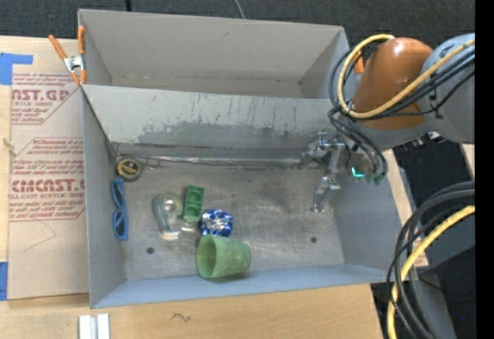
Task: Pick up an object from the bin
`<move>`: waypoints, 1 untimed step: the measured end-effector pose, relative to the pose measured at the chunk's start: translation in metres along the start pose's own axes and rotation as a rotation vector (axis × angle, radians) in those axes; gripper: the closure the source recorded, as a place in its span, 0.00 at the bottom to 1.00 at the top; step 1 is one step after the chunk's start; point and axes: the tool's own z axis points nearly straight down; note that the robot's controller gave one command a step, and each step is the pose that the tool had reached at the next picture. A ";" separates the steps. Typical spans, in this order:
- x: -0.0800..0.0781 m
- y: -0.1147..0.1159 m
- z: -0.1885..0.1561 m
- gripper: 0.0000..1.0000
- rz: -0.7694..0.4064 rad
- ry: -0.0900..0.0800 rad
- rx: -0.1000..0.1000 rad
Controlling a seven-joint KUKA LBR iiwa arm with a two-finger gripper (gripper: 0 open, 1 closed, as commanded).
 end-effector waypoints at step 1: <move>0.039 0.049 0.005 0.00 -0.045 -0.003 -0.002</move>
Offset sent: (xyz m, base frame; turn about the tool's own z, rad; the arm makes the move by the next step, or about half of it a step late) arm -0.0381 0.0452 -0.0034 -0.0407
